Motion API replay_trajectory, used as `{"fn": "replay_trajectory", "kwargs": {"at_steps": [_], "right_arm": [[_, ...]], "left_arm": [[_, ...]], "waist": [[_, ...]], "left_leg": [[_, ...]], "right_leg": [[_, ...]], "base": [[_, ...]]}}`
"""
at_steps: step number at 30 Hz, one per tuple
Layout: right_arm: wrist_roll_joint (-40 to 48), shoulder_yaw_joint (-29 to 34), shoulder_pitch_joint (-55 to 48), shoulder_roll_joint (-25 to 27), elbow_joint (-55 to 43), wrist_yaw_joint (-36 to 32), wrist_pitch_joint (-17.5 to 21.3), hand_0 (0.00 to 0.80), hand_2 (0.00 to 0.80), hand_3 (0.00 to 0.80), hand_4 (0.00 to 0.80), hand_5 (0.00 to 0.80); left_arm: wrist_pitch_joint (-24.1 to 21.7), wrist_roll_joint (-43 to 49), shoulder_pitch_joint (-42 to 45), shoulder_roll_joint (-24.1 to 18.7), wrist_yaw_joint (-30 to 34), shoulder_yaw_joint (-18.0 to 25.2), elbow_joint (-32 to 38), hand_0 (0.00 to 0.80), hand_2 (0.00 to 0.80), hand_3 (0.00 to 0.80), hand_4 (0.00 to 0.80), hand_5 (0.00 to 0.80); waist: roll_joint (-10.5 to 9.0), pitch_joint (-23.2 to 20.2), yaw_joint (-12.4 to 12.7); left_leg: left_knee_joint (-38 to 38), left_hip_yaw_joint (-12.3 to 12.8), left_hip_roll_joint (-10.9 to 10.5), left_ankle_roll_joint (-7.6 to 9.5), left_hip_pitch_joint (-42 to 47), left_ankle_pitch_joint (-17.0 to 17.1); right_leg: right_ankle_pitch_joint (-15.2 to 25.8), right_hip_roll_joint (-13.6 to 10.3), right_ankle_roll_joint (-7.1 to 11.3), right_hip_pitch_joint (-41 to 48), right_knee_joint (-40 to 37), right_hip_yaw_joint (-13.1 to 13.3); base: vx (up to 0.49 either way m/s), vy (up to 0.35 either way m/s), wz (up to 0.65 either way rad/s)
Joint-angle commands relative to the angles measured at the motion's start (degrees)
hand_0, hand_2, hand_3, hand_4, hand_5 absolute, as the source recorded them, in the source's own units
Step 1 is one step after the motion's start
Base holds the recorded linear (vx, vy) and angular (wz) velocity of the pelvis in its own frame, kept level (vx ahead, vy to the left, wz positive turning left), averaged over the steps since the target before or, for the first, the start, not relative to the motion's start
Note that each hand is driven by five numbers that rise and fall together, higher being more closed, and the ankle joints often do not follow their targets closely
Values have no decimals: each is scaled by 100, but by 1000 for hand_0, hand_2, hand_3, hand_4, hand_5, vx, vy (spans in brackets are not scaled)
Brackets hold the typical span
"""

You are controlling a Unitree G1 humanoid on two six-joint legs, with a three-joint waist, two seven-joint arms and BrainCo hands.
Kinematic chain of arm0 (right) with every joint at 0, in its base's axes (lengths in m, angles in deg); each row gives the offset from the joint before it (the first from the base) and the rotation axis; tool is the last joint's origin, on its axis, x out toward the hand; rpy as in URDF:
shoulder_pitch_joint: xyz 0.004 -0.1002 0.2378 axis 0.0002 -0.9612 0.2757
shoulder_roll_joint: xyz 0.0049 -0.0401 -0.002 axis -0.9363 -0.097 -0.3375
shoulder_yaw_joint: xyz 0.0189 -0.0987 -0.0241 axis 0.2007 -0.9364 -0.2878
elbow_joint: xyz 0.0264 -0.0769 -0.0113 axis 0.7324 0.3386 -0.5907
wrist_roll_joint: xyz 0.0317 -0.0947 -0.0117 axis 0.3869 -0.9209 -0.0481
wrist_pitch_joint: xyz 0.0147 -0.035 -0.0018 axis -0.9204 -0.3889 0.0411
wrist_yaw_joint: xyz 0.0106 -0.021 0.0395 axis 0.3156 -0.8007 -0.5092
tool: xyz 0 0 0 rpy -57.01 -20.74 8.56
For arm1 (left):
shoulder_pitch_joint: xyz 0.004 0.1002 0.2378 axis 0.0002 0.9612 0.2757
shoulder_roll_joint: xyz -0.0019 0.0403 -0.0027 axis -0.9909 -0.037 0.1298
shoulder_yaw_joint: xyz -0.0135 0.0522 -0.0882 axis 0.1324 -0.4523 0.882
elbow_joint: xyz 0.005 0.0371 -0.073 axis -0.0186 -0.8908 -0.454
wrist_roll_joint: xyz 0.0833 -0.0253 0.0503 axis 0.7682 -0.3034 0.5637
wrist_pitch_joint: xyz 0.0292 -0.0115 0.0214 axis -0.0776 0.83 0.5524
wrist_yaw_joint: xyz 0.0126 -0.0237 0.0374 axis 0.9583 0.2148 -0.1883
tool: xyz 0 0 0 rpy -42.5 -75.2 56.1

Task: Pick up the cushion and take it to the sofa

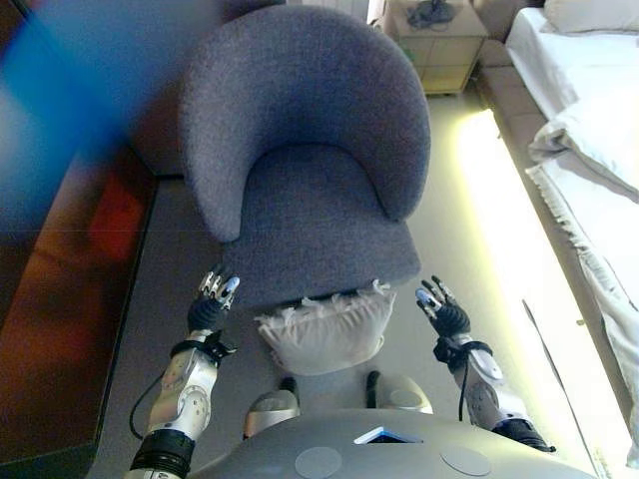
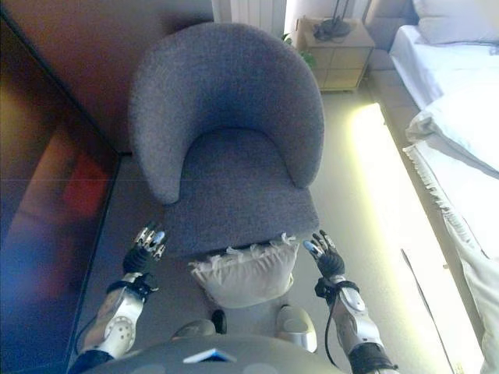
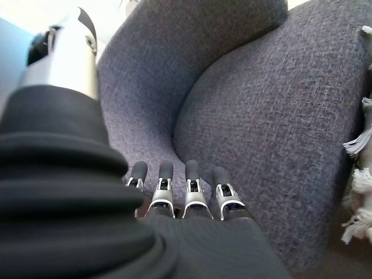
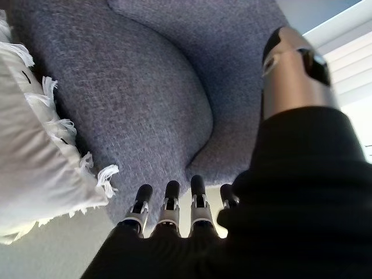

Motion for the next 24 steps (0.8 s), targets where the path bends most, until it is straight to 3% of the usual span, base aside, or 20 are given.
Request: {"fn": "replay_trajectory", "kwargs": {"at_steps": [1, 4, 7, 12, 18, 24], "right_arm": [[-28, -68, -132, 49, -303, -16, 228, 0, 0, 0, 0, 0], [-42, -96, 22, 152, -319, -59, 224, 0, 0, 0, 0, 0], [-46, -129, 185, 206, -407, -101, 8, 0, 0, 0, 0, 0], [-198, -183, 55, 289, -584, -74, -48, 0, 0, 0, 0, 0], [-197, -192, 80, 353, -620, 130, 334, 0, 0, 0, 0, 0], [-510, -345, 297, 353, -656, 442, 354, 0, 0, 0, 0, 0]], "left_arm": [[-173, 154, -214, -272, 88, 294, 135, 0, 0, 0, 0, 0], [-233, 331, -404, -347, -15, 262, 48, 0, 0, 0, 0, 0], [-250, 447, -379, -331, -15, 297, 51, 0, 0, 0, 0, 0], [-210, 425, -161, -175, -7, 228, 183, 0, 0, 0, 0, 0], [-133, 423, -204, -137, 146, 80, 153, 0, 0, 0, 0, 0], [-179, 770, -298, -169, -114, -133, 153, 0, 0, 0, 0, 0]], "waist": [[-121, -65, -88], [-159, 4, -115], [-179, 20, -53], [-218, -78, 23], [-112, -186, -12], [33, -285, 9]], "left_leg": [[551, -226, 42, 119, -459, -307], [631, -214, 202, -44, -424, -403], [690, -219, 494, -169, -421, -373], [830, -196, 708, -279, -502, -247], [484, 114, 769, -335, -367, -25], [-1, -22, 702, -355, -141, 82]], "right_leg": [[1133, -489, 419, 101, -95, 7], [1310, -619, 553, 127, -844, 97], [1072, -571, 660, 264, -981, 88], [830, -419, 558, 532, -1086, -102], [763, -336, 487, 783, -1240, -536], [807, -270, 469, 849, -1455, -594]], "base": [[166, -158, -12], [154, -214, 0], [154, -242, 13], [103, -125, 25], [36, -12, 36], [22, 34, 15]]}}
